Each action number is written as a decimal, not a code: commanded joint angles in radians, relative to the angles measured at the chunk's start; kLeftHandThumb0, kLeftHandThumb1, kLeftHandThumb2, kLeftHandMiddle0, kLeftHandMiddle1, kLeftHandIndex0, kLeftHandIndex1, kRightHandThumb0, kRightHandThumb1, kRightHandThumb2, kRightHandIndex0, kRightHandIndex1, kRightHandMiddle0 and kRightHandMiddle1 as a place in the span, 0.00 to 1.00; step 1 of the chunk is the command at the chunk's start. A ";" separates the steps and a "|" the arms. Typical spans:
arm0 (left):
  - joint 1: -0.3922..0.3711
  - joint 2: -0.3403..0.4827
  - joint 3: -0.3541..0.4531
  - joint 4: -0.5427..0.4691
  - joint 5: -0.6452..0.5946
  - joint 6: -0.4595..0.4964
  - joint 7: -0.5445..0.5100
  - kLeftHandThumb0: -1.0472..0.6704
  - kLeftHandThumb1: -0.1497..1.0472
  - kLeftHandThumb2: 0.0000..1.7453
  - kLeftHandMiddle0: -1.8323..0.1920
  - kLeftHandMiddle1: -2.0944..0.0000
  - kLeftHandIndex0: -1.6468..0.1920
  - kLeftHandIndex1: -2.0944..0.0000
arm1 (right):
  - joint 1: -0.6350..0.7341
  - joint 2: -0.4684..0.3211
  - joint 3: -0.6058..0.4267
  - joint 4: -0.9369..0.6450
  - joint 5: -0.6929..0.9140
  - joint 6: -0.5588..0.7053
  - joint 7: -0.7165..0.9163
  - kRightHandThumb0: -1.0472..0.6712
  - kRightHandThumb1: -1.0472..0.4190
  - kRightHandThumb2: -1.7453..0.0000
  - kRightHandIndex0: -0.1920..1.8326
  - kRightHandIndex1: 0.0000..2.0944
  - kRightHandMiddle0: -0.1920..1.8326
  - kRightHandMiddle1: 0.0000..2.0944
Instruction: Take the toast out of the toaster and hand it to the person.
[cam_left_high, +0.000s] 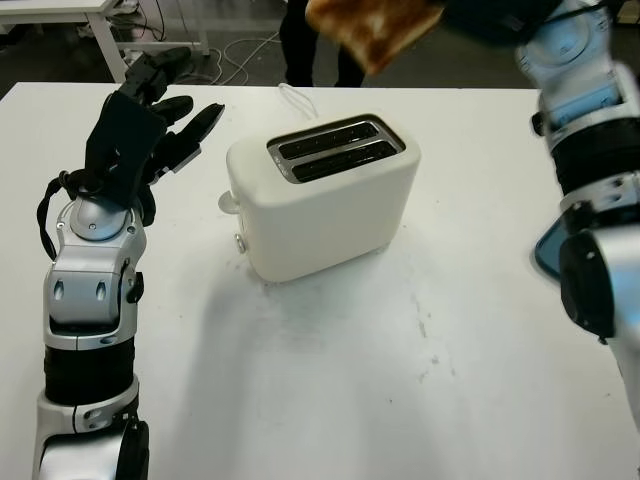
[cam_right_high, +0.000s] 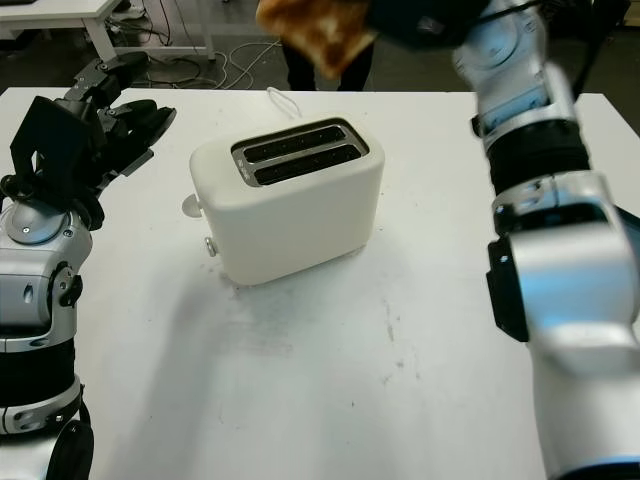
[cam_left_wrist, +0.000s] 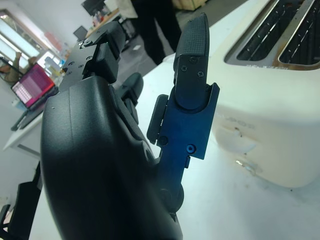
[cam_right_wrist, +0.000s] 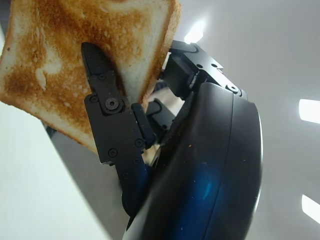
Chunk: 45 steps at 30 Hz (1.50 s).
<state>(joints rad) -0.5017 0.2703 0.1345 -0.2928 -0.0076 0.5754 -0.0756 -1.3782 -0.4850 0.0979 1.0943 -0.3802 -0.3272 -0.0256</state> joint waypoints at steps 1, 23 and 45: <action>0.011 0.005 -0.002 -0.011 0.006 -0.006 0.003 0.29 0.89 0.08 0.91 0.66 0.83 0.80 | -0.025 -0.007 0.010 0.059 -0.018 0.039 -0.056 0.48 0.16 0.96 0.64 0.83 0.54 0.83; 0.009 -0.005 -0.001 0.003 -0.002 -0.019 0.006 0.28 0.89 0.07 0.91 0.65 0.83 0.78 | 0.098 0.042 0.079 0.250 -0.072 0.315 -0.209 0.50 0.09 0.99 0.40 0.83 0.34 0.79; 0.013 0.005 -0.005 0.008 0.009 -0.032 0.000 0.27 0.89 0.07 0.91 0.65 0.83 0.78 | 0.095 0.034 0.093 0.250 -0.080 0.308 -0.185 0.53 0.09 0.98 0.41 0.83 0.31 0.83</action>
<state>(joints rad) -0.4964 0.2642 0.1344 -0.2906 -0.0083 0.5616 -0.0762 -1.2801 -0.4397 0.1790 1.3462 -0.4492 -0.0190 -0.2132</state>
